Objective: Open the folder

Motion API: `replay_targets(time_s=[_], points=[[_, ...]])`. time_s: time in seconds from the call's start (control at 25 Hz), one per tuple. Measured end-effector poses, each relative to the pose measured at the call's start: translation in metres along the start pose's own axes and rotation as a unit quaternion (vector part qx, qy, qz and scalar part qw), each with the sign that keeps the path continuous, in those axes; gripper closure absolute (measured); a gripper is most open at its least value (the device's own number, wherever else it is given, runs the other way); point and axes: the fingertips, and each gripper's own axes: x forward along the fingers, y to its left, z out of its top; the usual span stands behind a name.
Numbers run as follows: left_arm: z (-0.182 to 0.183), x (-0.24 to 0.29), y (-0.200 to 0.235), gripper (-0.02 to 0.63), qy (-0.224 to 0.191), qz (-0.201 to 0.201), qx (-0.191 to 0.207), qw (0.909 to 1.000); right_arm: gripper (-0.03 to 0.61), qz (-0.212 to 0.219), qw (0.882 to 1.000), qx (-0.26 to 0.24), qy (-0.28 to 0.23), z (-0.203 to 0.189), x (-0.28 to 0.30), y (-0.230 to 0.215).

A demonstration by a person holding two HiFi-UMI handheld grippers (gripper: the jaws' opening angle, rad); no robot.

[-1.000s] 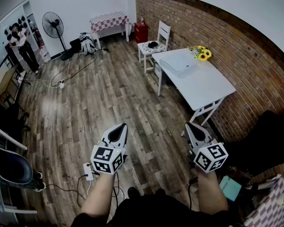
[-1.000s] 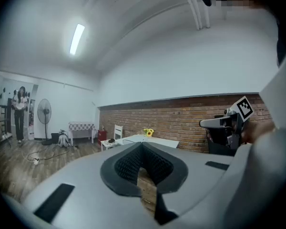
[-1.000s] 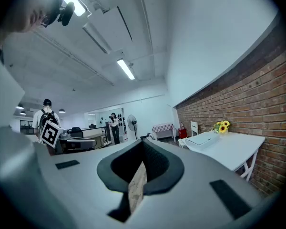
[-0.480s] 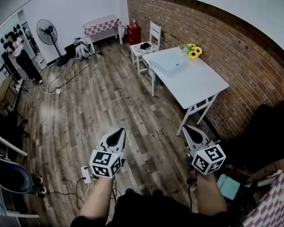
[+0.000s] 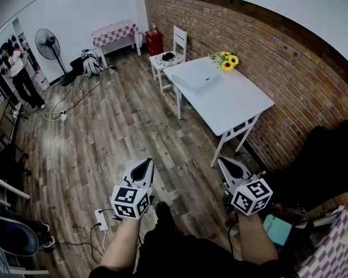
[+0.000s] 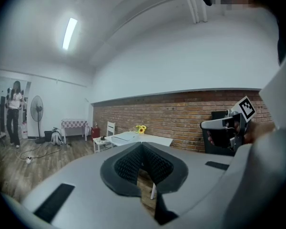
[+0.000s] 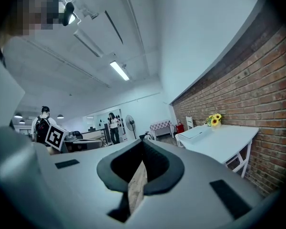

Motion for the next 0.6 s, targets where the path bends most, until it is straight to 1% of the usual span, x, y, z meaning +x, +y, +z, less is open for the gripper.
replay_targets(time_s=[0.16, 0.28, 0.44, 0.6], points=[[0.001, 0.031, 0.018, 0.595, -0.002, -0.004, -0.006, 1.0, 0.564, -0.002, 1.0, 0.001, 0.016, -0.002, 0.029, -0.015], [-0.001, 0.055, 0.043, 0.595, -0.005, -0.008, -0.007, 0.9999, 0.564, -0.01, 1.0, 0.0, 0.026, -0.005, 0.063, -0.025], [0.0, 0.094, 0.092, 0.595, -0.005, -0.013, -0.015, 0.9998, 0.564, -0.022, 0.999, -0.003, 0.04, -0.003, 0.12, -0.037], [0.012, 0.131, 0.149, 0.595, 0.0, -0.022, -0.012, 0.9997, 0.564, -0.03, 0.998, 0.002, 0.053, 0.004, 0.189, -0.042]])
